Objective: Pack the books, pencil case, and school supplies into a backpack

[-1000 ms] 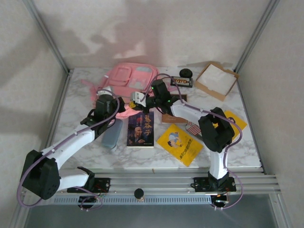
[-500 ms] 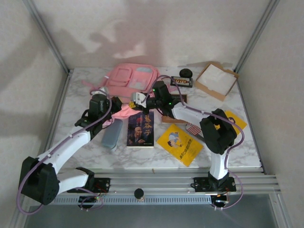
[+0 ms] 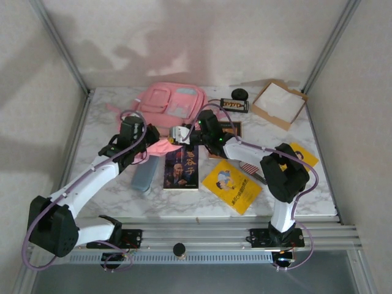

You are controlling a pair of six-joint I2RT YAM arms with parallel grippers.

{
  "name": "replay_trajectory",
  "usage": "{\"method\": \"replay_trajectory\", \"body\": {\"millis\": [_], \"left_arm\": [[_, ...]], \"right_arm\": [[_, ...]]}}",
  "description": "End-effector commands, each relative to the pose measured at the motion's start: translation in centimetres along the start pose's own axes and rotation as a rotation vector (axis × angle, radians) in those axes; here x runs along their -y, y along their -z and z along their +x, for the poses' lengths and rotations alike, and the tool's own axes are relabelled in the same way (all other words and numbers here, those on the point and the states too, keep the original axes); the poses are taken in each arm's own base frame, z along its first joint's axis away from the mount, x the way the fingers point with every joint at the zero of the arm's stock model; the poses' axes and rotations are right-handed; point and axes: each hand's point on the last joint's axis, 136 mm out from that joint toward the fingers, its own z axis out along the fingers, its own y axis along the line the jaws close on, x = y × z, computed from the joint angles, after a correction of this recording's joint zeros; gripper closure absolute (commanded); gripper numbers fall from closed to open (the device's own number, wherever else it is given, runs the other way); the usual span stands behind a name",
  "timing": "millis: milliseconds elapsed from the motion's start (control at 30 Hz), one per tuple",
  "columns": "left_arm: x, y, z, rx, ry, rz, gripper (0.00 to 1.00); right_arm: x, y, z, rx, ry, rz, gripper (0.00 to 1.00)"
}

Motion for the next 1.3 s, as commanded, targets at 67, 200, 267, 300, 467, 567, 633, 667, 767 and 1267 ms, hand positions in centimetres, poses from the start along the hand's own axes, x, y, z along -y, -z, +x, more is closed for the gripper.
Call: {"method": "replay_trajectory", "body": {"millis": [67,200,267,300,467,567,633,667,767,1267], "left_arm": [[-3.7,1.2,-0.2,0.024,-0.060,-0.166,0.75],[-1.8,2.6,0.4,-0.014,-0.102,-0.063,0.54],[0.0,4.2,-0.2,0.008,-0.135,0.025,0.45],[0.6,5.1,-0.5,0.029,-0.149,0.053,0.43],[0.2,6.2,-1.0,0.050,-0.340,0.018,0.40],[-0.1,5.2,-0.4,-0.004,-0.482,-0.007,0.41],[0.7,4.3,-0.2,-0.044,-0.548,0.015,0.38],[1.1,3.8,-0.3,-0.048,-0.564,0.025,0.38],[2.6,2.0,0.2,-0.087,-0.604,0.094,0.35],[-0.1,-1.6,3.4,-0.271,-0.573,0.036,0.28]], "right_arm": [[2.7,2.0,-2.5,0.029,0.105,0.044,1.00],[1.4,1.6,-3.5,0.031,0.156,0.015,1.00],[1.2,1.5,-3.0,0.010,0.168,0.008,1.00],[1.0,1.5,-2.7,0.001,0.171,0.004,1.00],[0.1,2.5,-3.7,0.042,0.277,0.062,1.00],[0.5,2.9,-3.0,0.026,0.360,0.128,1.00],[0.6,3.0,-2.5,0.019,0.404,0.157,1.00],[0.7,2.9,-2.1,0.004,0.426,0.162,1.00],[1.1,3.1,-1.9,0.013,0.442,0.188,1.00],[1.5,3.4,0.9,-0.008,0.390,0.148,0.75]]}}
